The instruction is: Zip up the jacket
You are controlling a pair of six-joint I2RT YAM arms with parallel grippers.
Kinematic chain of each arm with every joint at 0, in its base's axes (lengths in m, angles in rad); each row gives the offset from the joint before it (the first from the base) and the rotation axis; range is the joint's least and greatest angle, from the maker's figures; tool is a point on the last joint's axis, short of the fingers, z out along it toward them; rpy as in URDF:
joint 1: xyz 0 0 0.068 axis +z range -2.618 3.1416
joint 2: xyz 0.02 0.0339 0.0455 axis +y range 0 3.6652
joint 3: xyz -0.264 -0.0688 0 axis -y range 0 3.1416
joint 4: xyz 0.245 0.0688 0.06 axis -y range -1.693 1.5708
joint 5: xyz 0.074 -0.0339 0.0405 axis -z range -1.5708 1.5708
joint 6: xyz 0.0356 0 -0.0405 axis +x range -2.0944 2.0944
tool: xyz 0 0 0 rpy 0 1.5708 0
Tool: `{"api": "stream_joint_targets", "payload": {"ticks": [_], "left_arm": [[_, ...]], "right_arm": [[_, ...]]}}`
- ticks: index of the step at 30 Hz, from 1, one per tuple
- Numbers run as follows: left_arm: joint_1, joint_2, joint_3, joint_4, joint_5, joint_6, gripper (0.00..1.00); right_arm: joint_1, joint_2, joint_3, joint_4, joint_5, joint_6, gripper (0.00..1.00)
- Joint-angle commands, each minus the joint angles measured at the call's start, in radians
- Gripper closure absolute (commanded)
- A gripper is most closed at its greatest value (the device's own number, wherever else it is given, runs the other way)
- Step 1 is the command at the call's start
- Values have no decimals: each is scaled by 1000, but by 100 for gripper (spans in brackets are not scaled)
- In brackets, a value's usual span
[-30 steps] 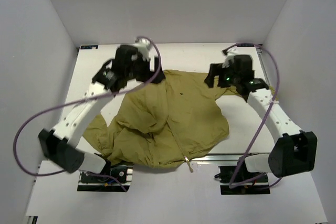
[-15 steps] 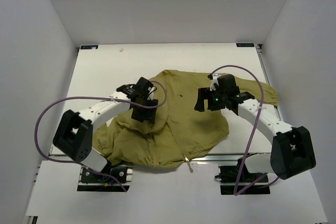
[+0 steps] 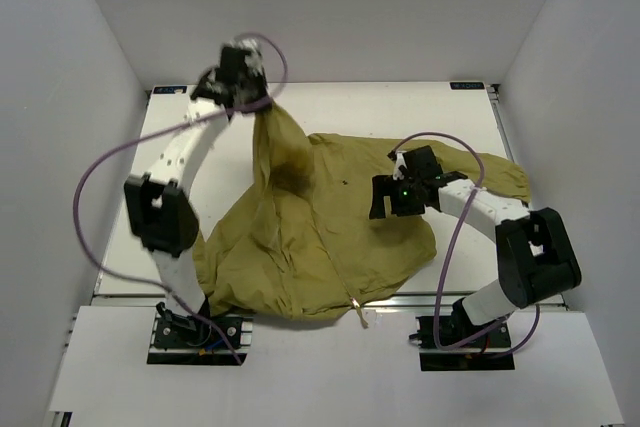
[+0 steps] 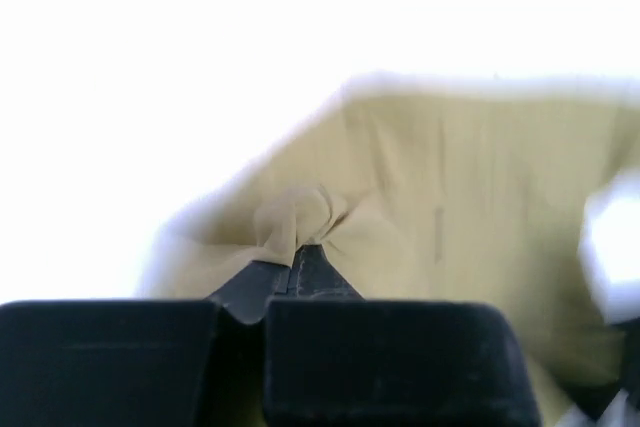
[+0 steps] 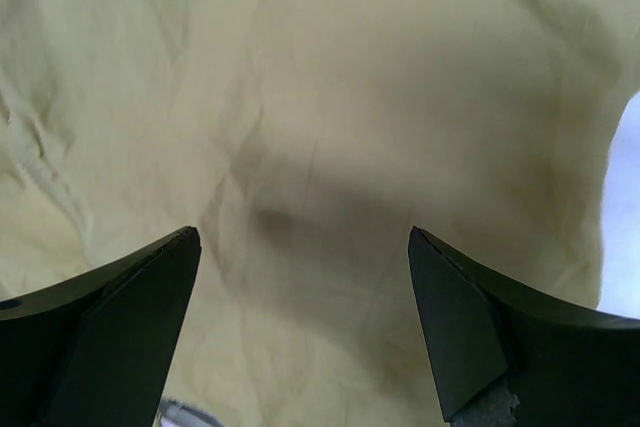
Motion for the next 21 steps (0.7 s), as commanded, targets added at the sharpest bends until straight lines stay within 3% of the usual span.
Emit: {"api": "stream_joint_targets", "payload": {"ticks": [1, 3, 4, 7, 8, 13, 17, 18, 21], "left_arm": [[163, 274, 387, 65, 54, 21, 100], [227, 549, 654, 41, 122, -5, 100], [246, 616, 837, 50, 148, -39, 100], [320, 617, 681, 368, 313, -216, 16], [330, 606, 580, 499, 365, -255, 2], [337, 590, 605, 433, 507, -227, 2], [334, 388, 435, 340, 495, -153, 2], [326, 340, 323, 323, 479, -138, 2], [266, 132, 140, 242, 331, -107, 2]], "right_arm": [[-2, 37, 74, 39, 29, -25, 11], [-3, 71, 109, 38, 41, -29, 11], [-3, 82, 123, 32, 49, -26, 11], [-3, 100, 158, 36, 55, -25, 11], [-2, 100, 163, 41, 57, -22, 11], [-2, 56, 151, 85, 8, -26, 11], [5, 39, 146, 102, -14, -14, 11], [9, 39, 146, 99, -14, -16, 11], [41, 39, 131, 100, 23, -15, 11]]}}
